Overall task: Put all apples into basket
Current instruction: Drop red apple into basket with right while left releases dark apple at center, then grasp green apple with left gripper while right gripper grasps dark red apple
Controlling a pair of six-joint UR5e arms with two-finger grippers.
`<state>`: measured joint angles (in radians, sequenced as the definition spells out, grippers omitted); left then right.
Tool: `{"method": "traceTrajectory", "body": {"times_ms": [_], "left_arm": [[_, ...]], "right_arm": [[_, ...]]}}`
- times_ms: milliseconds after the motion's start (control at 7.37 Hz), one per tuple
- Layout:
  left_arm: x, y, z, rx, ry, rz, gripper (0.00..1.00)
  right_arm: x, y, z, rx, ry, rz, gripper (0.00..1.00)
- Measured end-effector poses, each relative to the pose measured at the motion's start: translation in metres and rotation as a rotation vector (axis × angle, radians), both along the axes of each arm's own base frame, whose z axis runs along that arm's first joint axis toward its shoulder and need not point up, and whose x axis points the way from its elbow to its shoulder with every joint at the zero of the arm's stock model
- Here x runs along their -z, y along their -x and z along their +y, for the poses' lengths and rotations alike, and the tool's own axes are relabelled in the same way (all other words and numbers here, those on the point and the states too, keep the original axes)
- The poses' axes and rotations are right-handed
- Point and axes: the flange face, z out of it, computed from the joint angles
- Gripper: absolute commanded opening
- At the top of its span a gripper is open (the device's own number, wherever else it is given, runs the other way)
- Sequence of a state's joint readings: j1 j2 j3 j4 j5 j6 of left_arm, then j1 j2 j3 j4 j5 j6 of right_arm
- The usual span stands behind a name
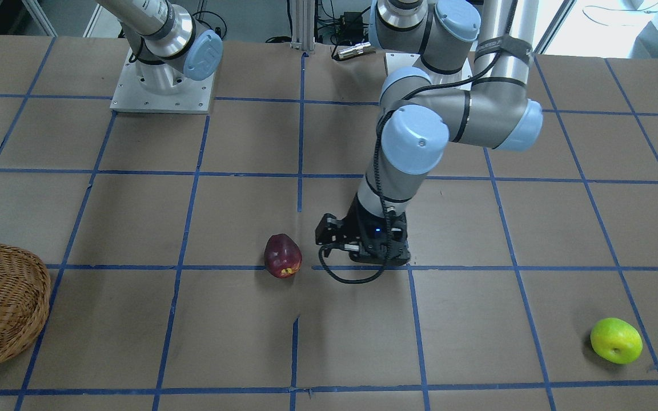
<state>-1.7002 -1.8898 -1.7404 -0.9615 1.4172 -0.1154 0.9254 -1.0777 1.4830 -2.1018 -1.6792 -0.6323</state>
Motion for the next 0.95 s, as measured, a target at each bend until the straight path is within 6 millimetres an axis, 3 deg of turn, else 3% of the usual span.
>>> {"method": "traceTrajectory", "body": {"times_ms": [271, 407, 543, 678, 950], "left_arm": [[-0.025, -0.126, -0.021, 0.024, -0.010, -0.072, 1.00], [-0.027, -0.183, -0.028, 0.055, -0.017, -0.095, 1.00], [-0.031, -0.229, -0.035, 0.110, -0.009, -0.114, 1.00], [-0.035, -0.267, -0.045, 0.177, 0.012, -0.133, 1.00], [-0.032, -0.334, -0.072, 0.291, 0.043, -0.163, 1.00]], "right_arm": [[-0.036, -0.012, 0.006, -0.008, 0.015, 0.006, 1.00], [-0.060, -0.028, 0.013, -0.008, 0.012, -0.024, 1.00], [-0.081, -0.060, 0.016, 0.024, 0.002, -0.070, 1.00], [-0.093, -0.109, 0.014, 0.083, -0.026, -0.108, 1.00], [-0.113, -0.236, 0.010, 0.167, -0.058, -0.133, 1.00]]}}
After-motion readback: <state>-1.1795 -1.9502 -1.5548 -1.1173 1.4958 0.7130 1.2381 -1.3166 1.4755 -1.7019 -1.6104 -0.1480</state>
